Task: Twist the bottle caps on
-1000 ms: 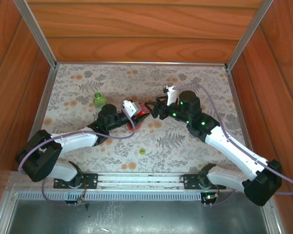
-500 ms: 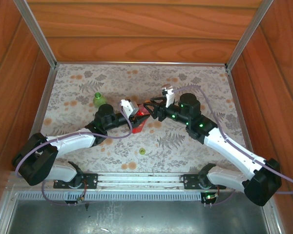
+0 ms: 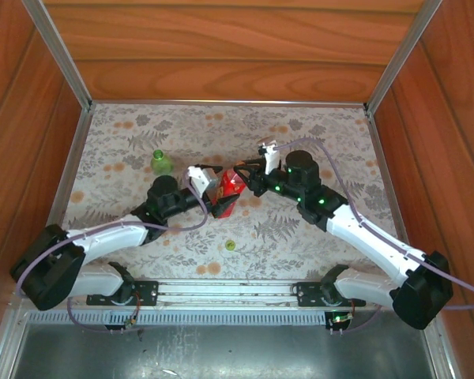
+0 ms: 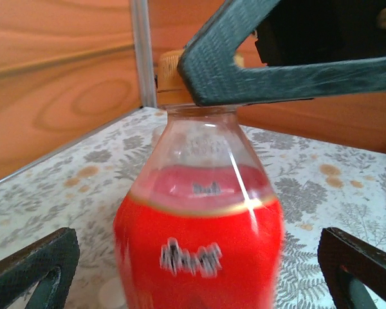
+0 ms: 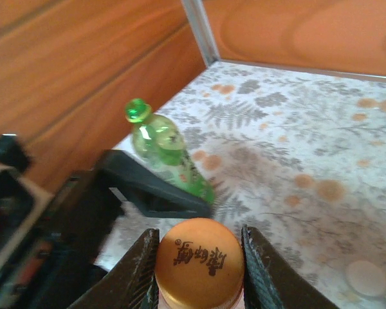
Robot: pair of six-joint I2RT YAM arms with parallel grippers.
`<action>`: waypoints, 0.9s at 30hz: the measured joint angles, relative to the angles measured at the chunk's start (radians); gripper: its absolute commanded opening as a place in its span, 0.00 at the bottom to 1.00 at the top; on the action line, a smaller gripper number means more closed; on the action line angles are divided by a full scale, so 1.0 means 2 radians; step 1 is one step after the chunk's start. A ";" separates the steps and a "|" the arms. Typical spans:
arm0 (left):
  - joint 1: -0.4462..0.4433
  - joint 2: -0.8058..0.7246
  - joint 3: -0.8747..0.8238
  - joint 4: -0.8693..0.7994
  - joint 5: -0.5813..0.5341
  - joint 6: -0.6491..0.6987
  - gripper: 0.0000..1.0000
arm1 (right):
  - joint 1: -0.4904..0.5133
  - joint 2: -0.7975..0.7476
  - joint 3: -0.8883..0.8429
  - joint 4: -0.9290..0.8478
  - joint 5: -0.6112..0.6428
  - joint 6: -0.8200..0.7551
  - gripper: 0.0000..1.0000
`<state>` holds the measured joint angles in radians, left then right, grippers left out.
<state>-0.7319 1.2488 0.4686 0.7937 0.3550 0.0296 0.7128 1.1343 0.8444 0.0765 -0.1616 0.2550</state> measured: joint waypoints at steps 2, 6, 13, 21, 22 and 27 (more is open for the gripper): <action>0.005 -0.026 -0.023 0.000 -0.018 0.000 1.00 | 0.000 0.018 0.010 -0.007 0.022 -0.016 0.19; 0.017 -0.068 -0.058 -0.003 -0.047 -0.002 1.00 | 0.000 0.069 0.048 -0.017 0.061 -0.049 0.18; 0.026 -0.125 -0.093 -0.032 -0.103 -0.014 1.00 | -0.009 0.188 0.155 -0.017 0.110 -0.103 0.17; 0.026 -0.127 -0.097 -0.046 -0.143 -0.027 1.00 | -0.039 0.331 0.287 -0.003 0.126 -0.131 0.16; 0.027 -0.127 -0.097 -0.046 -0.149 -0.027 1.00 | -0.043 0.348 0.301 -0.002 0.125 -0.133 0.16; 0.029 -0.127 -0.097 -0.047 -0.164 -0.027 1.00 | -0.057 0.414 0.362 0.001 0.123 -0.139 0.17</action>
<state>-0.6739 0.9947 0.2752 0.7006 0.0261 -0.0235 0.5980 1.9614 1.5688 0.0780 0.0853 -0.0231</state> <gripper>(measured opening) 0.998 0.319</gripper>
